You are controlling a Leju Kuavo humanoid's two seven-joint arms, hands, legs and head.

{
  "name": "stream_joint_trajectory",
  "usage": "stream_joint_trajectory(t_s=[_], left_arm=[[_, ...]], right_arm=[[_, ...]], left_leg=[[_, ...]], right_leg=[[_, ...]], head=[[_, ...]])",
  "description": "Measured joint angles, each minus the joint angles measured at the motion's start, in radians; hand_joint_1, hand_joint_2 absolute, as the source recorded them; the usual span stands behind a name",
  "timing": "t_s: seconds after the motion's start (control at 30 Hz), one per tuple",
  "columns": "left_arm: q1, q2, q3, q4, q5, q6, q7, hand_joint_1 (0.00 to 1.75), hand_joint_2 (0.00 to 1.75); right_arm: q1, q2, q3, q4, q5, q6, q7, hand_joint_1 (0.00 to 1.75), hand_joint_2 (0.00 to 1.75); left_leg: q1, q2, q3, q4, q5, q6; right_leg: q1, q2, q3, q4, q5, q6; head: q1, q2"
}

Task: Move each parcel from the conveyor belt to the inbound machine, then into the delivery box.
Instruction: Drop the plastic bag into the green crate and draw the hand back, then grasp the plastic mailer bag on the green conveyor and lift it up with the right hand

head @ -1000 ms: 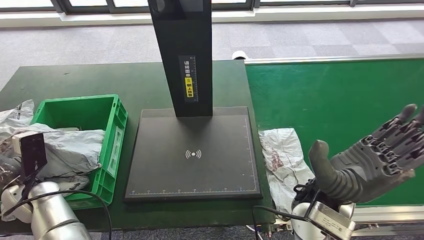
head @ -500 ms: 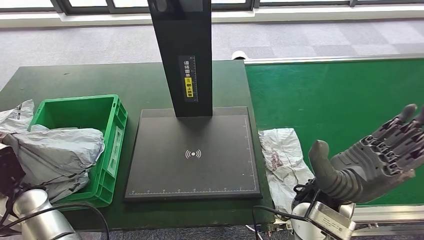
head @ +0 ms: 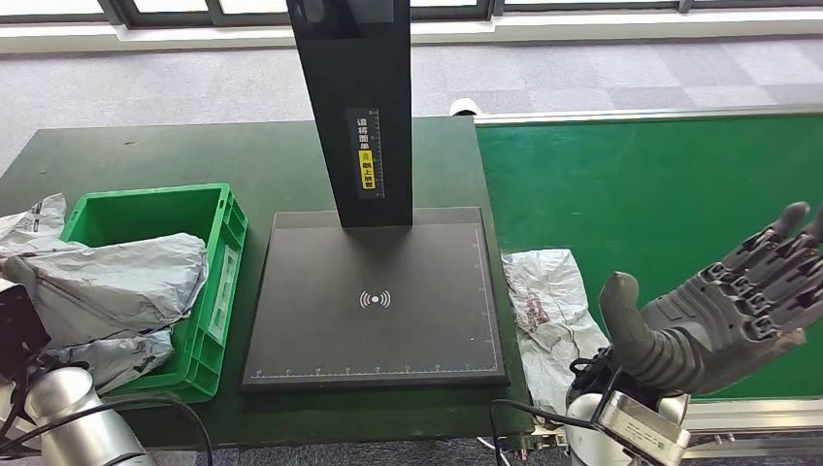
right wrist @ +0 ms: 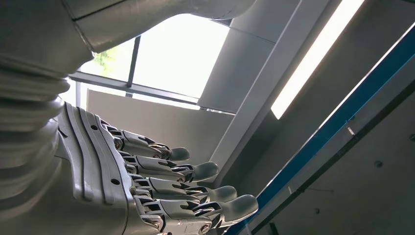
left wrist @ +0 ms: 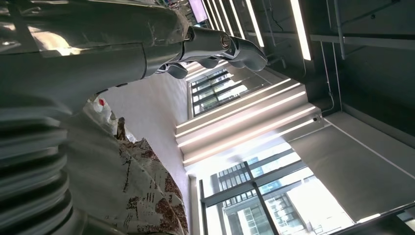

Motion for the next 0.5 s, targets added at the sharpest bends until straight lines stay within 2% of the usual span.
stream_joint_trajectory(t_s=[0.37,0.5], left_arm=[[0.0,0.0,-0.002,-0.008,0.001,0.0,-0.001,0.0,1.75],[0.003,0.0,-0.027,-0.011,0.009,0.0,-0.001,0.0,1.75]], right_arm=[[0.0,0.0,0.0,0.0,0.0,0.0,0.0,0.0,1.75],[0.002,0.0,-0.012,0.0,-0.002,0.0,0.0,0.0,1.75]], left_leg=[[0.0,0.0,0.0,0.0,0.0,0.0],[0.0,0.0,0.001,0.0,0.0,0.0]], right_leg=[[0.0,0.0,0.0,0.0,0.0,0.0],[0.0,0.0,0.001,0.0,0.0,0.0]], head=[[0.0,0.0],[0.0,0.0]])
